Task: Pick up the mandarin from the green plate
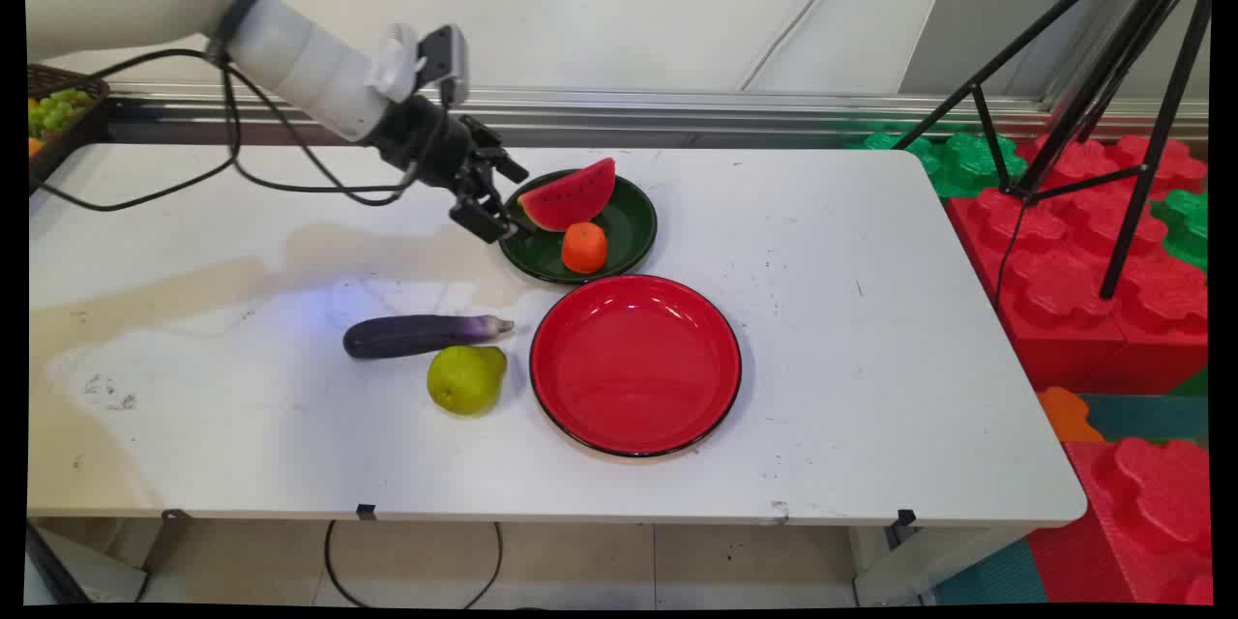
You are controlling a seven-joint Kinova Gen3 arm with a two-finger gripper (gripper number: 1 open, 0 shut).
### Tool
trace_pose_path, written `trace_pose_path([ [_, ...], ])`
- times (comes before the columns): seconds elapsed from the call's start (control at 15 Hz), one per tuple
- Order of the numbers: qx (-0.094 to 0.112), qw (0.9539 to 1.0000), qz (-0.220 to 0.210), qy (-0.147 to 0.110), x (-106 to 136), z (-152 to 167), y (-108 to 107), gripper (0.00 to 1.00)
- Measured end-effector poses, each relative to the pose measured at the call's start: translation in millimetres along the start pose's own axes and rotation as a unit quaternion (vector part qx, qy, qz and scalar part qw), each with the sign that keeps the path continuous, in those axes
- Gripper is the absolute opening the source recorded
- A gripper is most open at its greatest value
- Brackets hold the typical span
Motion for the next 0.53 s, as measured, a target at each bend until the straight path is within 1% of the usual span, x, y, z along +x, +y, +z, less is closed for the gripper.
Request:
trace_pose_path([
  [0.27, 0.005, 1.0, -0.002, -0.008, 1.9, 23.8, -13.1, 1.0],
  [0.53, 0.0, 0.9998, -0.003, -0.017, 3.1, 46.6, -21.3, 1.0],
])
